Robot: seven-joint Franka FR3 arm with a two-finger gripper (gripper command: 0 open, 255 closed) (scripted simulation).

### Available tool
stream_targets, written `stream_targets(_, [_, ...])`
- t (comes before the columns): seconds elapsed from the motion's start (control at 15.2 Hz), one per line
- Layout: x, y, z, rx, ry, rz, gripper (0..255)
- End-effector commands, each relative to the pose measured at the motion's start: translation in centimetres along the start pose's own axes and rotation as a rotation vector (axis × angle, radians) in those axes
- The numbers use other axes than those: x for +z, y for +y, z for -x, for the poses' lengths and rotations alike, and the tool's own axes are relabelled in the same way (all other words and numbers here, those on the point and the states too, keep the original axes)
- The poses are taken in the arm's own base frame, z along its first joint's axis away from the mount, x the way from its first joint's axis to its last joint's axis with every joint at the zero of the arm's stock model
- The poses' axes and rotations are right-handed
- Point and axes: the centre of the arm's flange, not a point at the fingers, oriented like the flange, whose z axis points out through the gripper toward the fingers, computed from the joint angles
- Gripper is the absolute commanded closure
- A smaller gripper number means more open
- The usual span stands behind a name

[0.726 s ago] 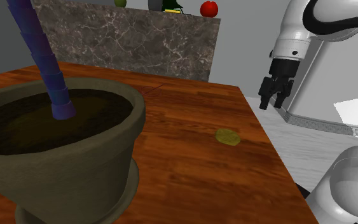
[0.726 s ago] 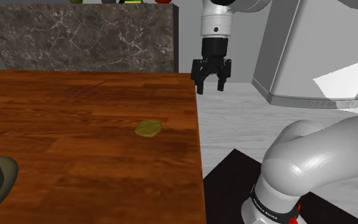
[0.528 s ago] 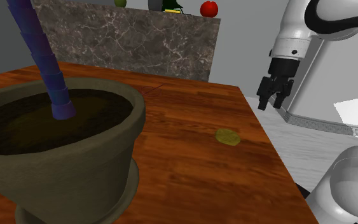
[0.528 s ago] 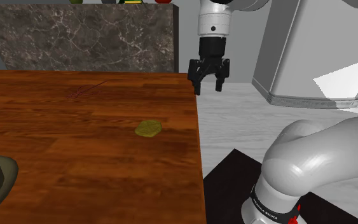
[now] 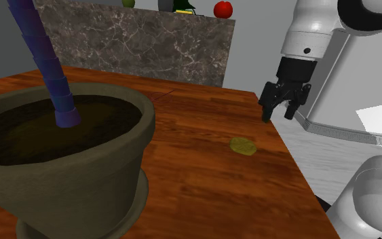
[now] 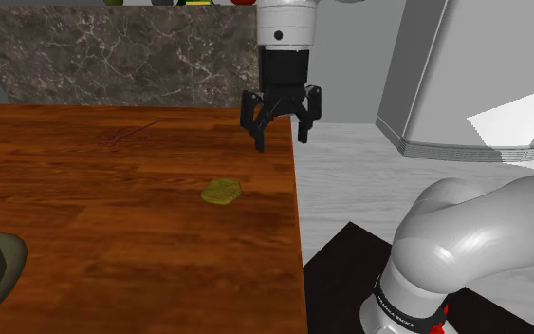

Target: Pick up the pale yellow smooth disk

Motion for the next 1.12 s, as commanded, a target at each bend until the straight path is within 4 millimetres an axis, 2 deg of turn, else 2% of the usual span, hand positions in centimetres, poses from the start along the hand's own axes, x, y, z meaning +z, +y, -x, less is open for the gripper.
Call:
stream_targets(0.0, [0.1, -3.1, 1.2, 0.026, 0.021, 0.015, 0])
stream_targets(0.53, [0.3, -14.4, 4.9, 0.121, 0.106, 0.077, 0])
stream_targets(0.59, [0.3, -14.6, 4.9, 0.122, 0.107, 0.078, 0])
stream_targets(1.06, [4.3, -14.4, 4.6, 0.122, 0.107, 0.078, 0])
